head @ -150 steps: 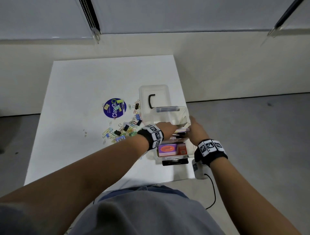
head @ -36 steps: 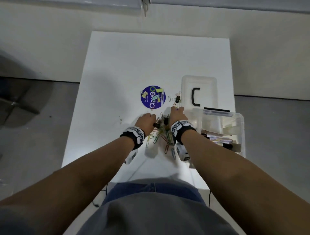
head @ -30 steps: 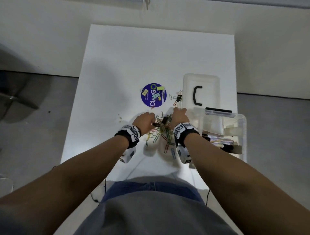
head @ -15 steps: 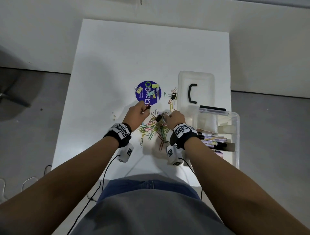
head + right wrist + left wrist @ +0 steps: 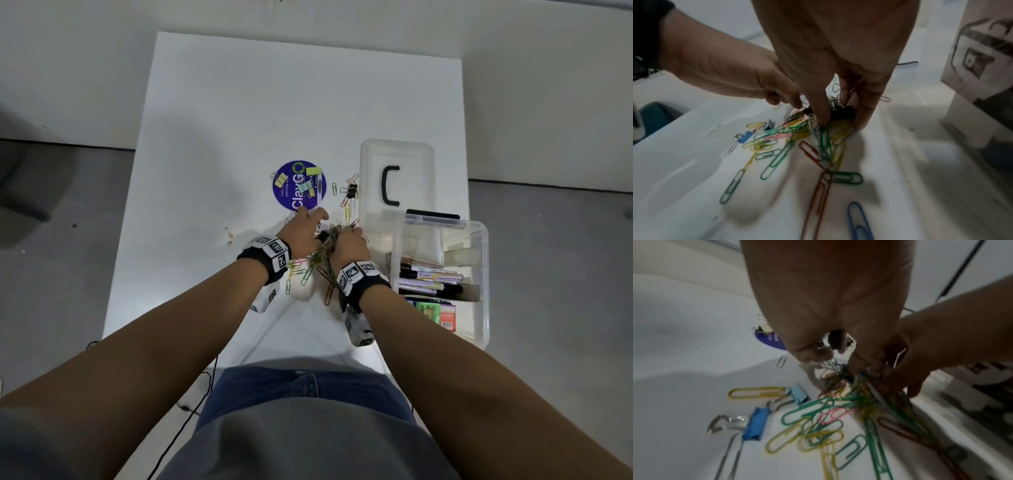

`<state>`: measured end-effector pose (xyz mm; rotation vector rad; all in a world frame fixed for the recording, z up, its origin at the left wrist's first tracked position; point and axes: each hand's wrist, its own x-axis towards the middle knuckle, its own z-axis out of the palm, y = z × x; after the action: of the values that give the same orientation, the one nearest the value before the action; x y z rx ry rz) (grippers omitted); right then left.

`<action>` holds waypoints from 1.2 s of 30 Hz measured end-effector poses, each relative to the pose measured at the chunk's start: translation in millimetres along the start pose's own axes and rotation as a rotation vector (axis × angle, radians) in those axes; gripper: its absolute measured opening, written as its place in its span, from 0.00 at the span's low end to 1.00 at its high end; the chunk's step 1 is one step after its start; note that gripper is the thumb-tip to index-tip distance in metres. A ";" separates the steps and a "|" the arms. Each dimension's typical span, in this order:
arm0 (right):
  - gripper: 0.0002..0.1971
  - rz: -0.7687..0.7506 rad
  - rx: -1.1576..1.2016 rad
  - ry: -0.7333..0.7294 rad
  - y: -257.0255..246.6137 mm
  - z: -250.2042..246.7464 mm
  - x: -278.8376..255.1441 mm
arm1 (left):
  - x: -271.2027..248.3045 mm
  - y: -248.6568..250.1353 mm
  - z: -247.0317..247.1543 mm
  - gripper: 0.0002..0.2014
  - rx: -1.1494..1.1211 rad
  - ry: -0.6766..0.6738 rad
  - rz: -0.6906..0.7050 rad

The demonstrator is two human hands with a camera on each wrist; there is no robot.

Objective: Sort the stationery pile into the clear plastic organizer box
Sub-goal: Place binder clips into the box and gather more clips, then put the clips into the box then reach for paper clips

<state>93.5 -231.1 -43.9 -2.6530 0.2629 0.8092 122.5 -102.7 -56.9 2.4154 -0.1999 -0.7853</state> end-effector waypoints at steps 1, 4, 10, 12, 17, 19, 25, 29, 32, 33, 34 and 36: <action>0.22 0.003 0.017 -0.011 0.2 0.1 -0.3 | 0.6 -1.0 2.6 0.29 0.054 -0.018 0.008; 0.22 -0.018 0.027 0.006 0.8 -4.7 -3.1 | 2.5 -0.4 8.1 0.30 0.135 -0.015 0.044; 0.22 -0.039 0.163 0.091 2.5 -22.6 -12.7 | 3.8 -0.2 7.2 0.14 0.212 0.017 0.092; 0.20 -0.072 0.233 0.109 5.7 -32.1 -20.7 | 4.4 2.7 5.6 0.11 0.238 0.028 0.099; 0.16 -0.190 0.388 0.166 23.7 -69.3 -53.5 | 0.5 3.1 -4.1 0.05 0.242 0.076 0.126; 0.14 -0.194 0.430 0.189 38.4 -89.0 -68.2 | -3.2 3.7 -8.0 0.07 0.197 0.091 0.118; 0.14 -0.059 0.433 0.304 99.2 -120.7 -75.3 | -23.1 104.1 -18.1 0.16 -0.218 0.103 0.236; 0.14 -0.003 0.207 0.145 111.5 -132.5 -61.6 | -23.0 166.5 2.7 0.12 -0.005 -0.018 0.363; 0.15 0.027 0.153 0.096 115.8 -141.8 -55.0 | -19.7 182.9 10.8 0.14 0.171 0.016 0.354; 0.16 0.032 0.137 0.106 116.4 -144.8 -54.6 | -19.0 182.2 10.4 0.15 0.167 0.043 0.363; 0.17 0.032 0.114 0.134 115.4 -147.6 -54.6 | -18.4 178.5 7.8 0.15 0.138 0.083 0.368; 0.18 0.012 0.099 0.217 106.9 -151.9 -55.1 | -15.1 160.0 -1.8 0.13 0.050 0.173 0.334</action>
<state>95.4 -383.9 75.3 -2.6478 0.3651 0.4970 117.1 -228.0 43.7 2.3929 -0.5423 -0.4229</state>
